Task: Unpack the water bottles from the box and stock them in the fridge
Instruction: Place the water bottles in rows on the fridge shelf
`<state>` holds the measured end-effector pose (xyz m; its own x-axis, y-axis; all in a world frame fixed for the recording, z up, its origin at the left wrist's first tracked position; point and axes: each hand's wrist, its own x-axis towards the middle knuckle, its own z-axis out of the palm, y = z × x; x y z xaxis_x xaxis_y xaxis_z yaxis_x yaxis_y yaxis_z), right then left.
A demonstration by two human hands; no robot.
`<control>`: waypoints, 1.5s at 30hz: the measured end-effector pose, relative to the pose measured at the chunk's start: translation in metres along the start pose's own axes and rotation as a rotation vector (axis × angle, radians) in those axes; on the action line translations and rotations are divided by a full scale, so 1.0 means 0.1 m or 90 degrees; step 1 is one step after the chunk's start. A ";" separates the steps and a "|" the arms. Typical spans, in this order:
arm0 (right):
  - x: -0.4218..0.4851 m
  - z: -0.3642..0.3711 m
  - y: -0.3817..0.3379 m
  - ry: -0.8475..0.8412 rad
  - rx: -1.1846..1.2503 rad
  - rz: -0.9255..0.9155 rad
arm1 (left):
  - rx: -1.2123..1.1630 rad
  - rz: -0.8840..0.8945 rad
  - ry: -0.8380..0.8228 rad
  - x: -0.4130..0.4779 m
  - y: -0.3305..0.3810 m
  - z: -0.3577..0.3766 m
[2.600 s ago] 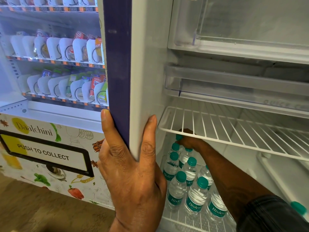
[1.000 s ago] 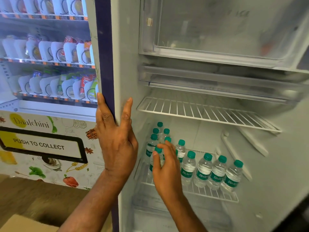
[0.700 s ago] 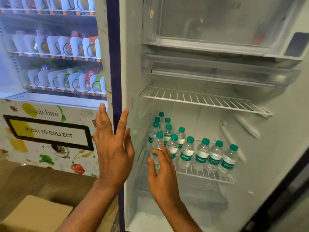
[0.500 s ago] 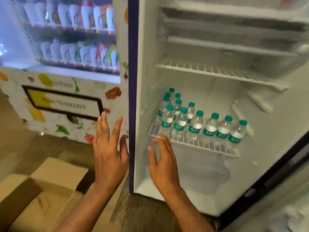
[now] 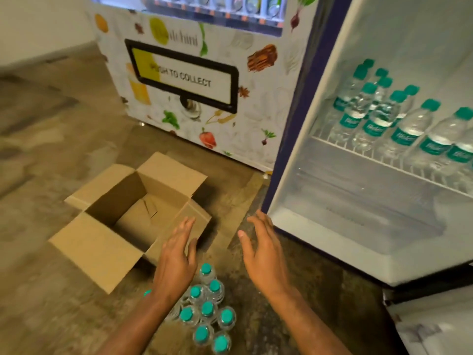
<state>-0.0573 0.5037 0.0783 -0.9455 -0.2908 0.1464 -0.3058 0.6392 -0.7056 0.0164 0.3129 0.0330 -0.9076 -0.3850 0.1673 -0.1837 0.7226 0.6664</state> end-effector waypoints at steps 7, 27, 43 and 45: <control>-0.20 0.69 0.22 -0.175 -0.004 0.022 | 0.018 -0.084 -0.215 -0.16 -0.58 0.28; -0.51 1.71 0.82 -0.387 -0.040 0.235 | 0.120 -0.114 -0.350 0.07 -1.05 1.05; -0.43 1.80 1.04 -0.250 0.151 0.377 | 0.002 -0.191 -0.309 0.18 -1.03 1.22; -0.34 1.69 1.11 -0.218 0.220 0.400 | -0.004 -0.179 -0.276 0.20 -0.90 1.18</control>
<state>-0.0400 0.4640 -0.1219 -0.8259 -0.1876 -0.5318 0.3780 0.5157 -0.7689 -0.0296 0.3079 -0.1098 -0.8968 -0.2899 -0.3343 -0.4420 0.6216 0.6467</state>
